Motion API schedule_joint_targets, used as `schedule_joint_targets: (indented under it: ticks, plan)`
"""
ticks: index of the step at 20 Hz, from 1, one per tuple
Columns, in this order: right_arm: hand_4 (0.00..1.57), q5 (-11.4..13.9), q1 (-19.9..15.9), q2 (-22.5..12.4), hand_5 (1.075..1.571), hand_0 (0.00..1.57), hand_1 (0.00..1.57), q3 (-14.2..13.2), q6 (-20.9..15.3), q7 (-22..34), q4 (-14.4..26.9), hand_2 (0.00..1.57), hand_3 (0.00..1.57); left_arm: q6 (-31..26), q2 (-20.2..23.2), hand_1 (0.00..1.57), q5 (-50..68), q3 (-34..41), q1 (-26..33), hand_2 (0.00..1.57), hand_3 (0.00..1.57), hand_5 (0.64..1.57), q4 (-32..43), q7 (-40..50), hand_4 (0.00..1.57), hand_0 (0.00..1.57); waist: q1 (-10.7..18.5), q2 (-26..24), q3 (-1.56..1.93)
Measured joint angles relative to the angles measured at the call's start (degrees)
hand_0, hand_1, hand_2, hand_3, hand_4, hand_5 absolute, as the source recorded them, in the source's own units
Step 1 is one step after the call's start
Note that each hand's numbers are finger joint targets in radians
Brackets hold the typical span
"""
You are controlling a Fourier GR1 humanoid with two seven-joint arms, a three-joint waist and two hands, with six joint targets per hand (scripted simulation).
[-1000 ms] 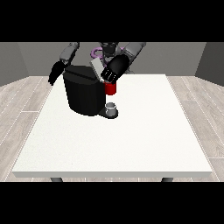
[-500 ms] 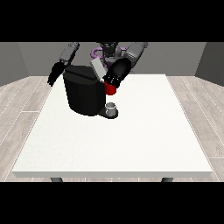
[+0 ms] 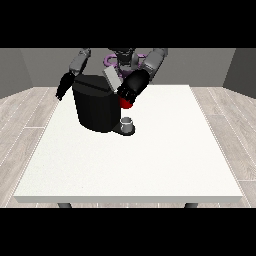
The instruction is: Insert the coffee pod into the coffee machine and close the lid
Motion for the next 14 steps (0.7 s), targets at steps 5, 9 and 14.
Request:
schedule_joint_targets:
  ticks: [5,9,14]
  plan:
    - [0.11,0.16,-0.52,0.16,1.571,0.00,0.00,0.17,-0.04,-0.22,0.45,0.00,0.00,0.44,0.10,1.27,-0.29,0.33,-0.76,1.24,0.97,1.571,-0.02,0.05,0.00,1.27,-0.48,0.40,-0.09]
    - [0.22,0.59,-0.76,0.30,1.571,0.00,0.00,0.20,-0.62,-0.62,0.64,0.00,0.00,0.97,0.99,1.09,-1.08,-0.32,-1.21,1.07,0.80,1.571,-0.76,-2.47,0.00,1.09,-0.17,1.38,0.01]
    - [0.16,0.68,-2.21,-0.71,1.571,0.00,0.00,-0.13,-0.03,0.22,0.84,0.00,0.00,1.24,2.32,0.74,-2.45,-1.02,-2.00,0.87,0.65,1.571,-0.82,-3.94,0.00,0.74,-0.30,2.22,0.02]
